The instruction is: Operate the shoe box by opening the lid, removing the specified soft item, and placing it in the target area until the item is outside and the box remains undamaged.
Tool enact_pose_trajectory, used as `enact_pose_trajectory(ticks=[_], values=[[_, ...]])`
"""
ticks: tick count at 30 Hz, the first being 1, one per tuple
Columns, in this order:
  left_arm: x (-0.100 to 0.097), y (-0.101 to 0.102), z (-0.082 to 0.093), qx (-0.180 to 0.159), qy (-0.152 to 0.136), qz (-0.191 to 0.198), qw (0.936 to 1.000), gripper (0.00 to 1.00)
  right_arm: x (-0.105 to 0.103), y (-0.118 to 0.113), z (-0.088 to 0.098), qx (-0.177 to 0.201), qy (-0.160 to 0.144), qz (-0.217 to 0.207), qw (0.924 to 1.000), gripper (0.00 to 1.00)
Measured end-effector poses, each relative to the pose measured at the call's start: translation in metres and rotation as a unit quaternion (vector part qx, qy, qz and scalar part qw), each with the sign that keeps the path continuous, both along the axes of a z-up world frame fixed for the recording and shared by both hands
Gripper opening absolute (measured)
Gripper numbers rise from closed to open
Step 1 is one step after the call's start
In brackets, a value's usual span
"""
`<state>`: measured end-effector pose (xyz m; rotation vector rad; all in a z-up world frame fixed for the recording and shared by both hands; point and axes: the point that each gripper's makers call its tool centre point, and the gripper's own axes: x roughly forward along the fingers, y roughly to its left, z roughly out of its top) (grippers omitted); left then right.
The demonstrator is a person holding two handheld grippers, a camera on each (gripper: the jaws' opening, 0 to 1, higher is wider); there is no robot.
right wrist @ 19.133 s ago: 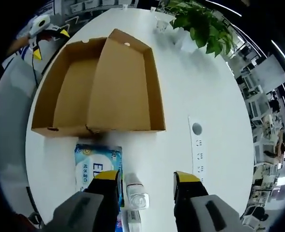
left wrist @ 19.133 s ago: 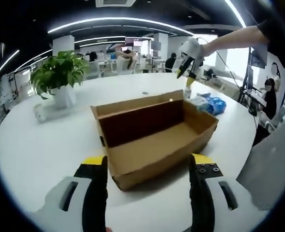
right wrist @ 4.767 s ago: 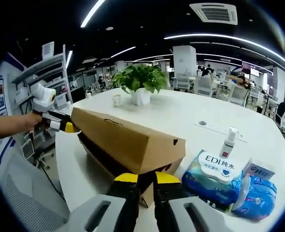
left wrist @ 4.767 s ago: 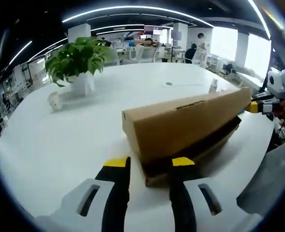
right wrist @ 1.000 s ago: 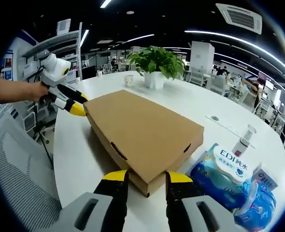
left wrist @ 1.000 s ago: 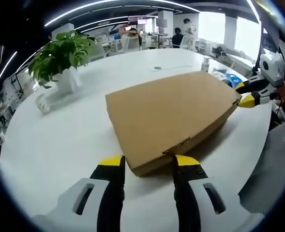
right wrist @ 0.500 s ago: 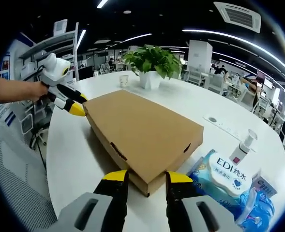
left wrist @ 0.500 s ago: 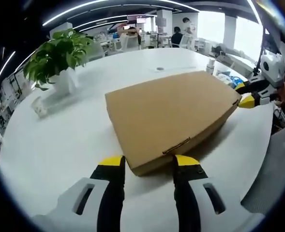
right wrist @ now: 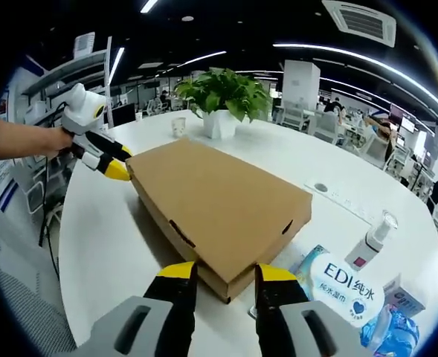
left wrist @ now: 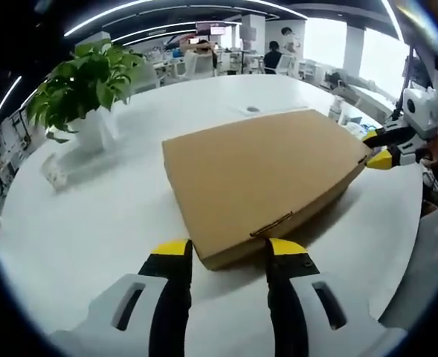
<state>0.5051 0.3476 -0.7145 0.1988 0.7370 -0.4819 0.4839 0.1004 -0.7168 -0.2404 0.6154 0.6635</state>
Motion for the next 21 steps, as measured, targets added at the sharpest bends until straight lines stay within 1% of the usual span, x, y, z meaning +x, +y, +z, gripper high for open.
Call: enact_pose_trajectory(ticks=[6, 10, 21], values=[[0.009, -0.002, 0.000, 0.001, 0.002, -0.001, 1.0000, 0.39, 0.010, -0.002, 0.001, 0.000, 0.002, -0.006, 1.0000, 0.28], [0.011, -0.003, 0.000, 0.001, 0.001, -0.001, 1.0000, 0.39, 0.014, -0.003, 0.000, 0.001, 0.004, -0.009, 1.0000, 0.28], [0.010, -0.004, 0.000, 0.005, 0.000, -0.003, 1.0000, 0.39, 0.012, -0.003, 0.000, 0.000, 0.005, -0.006, 1.0000, 0.28]])
